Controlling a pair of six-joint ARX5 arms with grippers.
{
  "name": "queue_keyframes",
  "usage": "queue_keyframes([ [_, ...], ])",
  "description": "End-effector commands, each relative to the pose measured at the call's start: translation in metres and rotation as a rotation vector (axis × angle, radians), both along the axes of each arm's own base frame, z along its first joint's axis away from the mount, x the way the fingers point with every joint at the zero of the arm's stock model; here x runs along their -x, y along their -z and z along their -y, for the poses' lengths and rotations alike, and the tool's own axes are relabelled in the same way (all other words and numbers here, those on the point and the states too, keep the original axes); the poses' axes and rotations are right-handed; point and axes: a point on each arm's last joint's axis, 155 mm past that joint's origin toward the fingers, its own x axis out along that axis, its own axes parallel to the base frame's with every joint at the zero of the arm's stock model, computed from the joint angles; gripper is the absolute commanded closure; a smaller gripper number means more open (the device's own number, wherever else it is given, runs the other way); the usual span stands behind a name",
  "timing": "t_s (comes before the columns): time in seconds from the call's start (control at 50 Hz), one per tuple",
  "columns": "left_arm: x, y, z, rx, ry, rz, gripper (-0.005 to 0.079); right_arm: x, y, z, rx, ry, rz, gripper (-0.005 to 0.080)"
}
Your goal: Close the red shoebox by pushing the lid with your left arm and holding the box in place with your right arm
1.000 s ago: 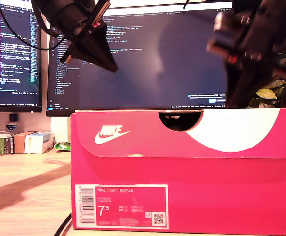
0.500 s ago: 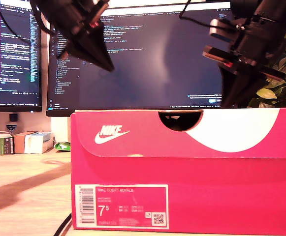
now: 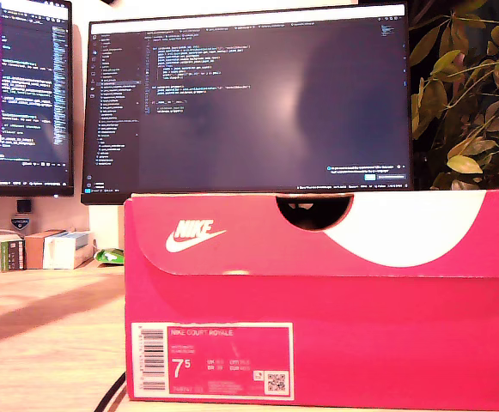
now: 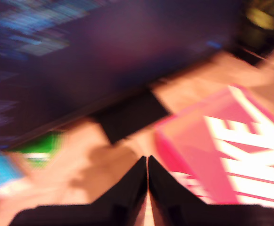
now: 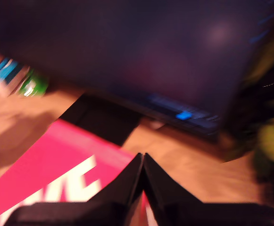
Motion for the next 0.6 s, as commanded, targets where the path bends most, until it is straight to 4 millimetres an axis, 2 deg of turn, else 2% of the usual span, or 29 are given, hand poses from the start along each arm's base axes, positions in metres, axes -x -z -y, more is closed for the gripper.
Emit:
queue_keyframes([
  [0.0,0.001,-0.001,-0.01,-0.012,-0.015,0.005,0.0761,0.001,-0.003,0.012,0.001,0.03,0.01,0.0765],
  [0.16,0.009,0.004,-0.034,-0.025,-0.062,-0.001,0.0761,0.01,-0.014,0.038,0.006,0.103,0.041,0.0765],
  [0.26,0.016,0.012,-0.043,-0.027,-0.08,-0.002,0.0761,0.017,-0.013,0.048,0.006,0.128,0.046,0.0765],
  [0.44,0.029,0.038,-0.056,-0.02,-0.115,0.005,0.0761,0.03,-0.001,0.062,0.015,0.173,0.048,0.0765],
  [0.58,0.041,0.063,-0.06,0.005,-0.139,0.002,0.0761,0.044,0.016,0.064,0.013,0.178,0.046,0.0765],
])
